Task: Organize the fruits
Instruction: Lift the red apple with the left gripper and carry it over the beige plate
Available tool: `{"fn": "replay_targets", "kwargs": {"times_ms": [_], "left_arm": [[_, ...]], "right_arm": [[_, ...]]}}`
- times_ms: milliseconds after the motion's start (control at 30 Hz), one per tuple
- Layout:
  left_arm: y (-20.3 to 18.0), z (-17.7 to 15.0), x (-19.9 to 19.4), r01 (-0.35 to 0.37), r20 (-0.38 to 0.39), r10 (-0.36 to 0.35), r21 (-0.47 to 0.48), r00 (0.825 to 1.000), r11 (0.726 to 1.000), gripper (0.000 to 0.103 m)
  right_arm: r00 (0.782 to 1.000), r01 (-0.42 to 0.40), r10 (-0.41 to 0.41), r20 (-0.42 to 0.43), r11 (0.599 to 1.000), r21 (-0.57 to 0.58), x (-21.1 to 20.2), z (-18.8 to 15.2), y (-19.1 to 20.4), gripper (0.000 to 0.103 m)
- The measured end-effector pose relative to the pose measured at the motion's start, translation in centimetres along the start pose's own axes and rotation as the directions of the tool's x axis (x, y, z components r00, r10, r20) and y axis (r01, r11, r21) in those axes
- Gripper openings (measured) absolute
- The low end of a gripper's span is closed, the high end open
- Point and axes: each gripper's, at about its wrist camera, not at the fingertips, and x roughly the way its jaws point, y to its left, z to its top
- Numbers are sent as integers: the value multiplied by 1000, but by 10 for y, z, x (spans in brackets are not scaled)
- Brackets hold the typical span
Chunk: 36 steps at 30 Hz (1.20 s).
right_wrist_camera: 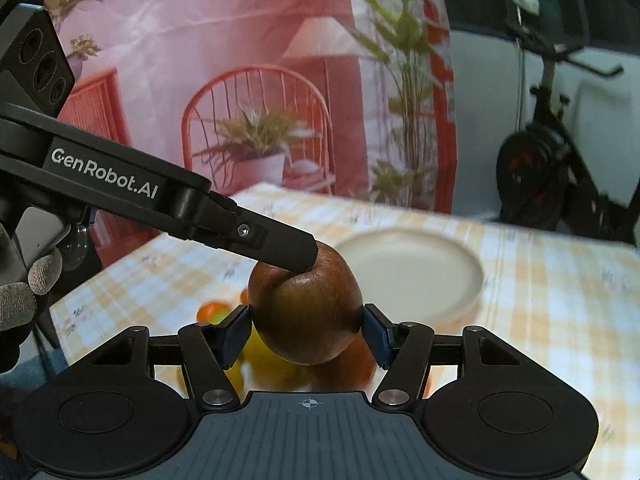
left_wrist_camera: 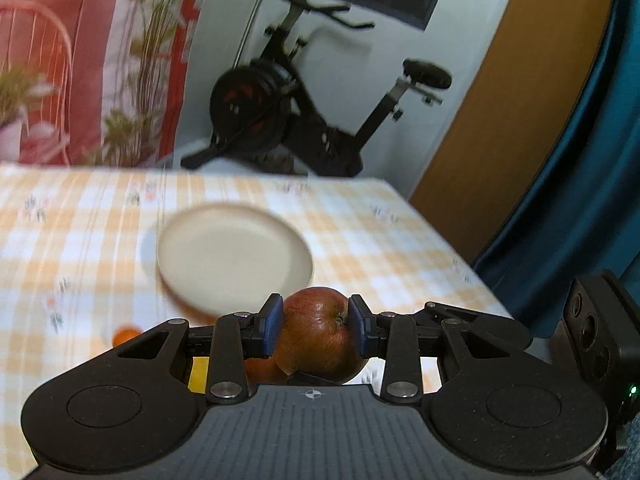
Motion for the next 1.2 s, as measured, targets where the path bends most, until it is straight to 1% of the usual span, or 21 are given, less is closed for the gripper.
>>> {"fn": "replay_targets", "kwargs": {"times_ms": [200,333,467,667,833,1067,1200], "left_arm": [[5,33,-2,-27,70,26,9,997,1000,38],[16,49,6,-48,76,48,0,996,999,38],[32,58,24,-66,55,67,-21,996,998,38],[66,62,52,-83,-4,83,-63,997,995,38],[93,65,80,-94,-60,88,-104,994,990,38],[111,68,108,-114,-111,100,-120,989,986,38],[118,65,121,-125,-142,107,-130,984,984,38]], "right_arm": [[999,-19,20,28,998,-56,14,46,-13,56],[999,-36,38,18,995,-98,35,67,-22,56],[998,-58,58,-10,992,-109,63,79,-33,56],[993,-81,69,-97,989,-127,112,80,-42,56],[980,-114,95,-174,988,-100,153,77,-56,56],[963,-130,114,-243,990,-50,193,75,-76,56],[955,-132,119,-272,991,-28,208,68,-82,56]]}}
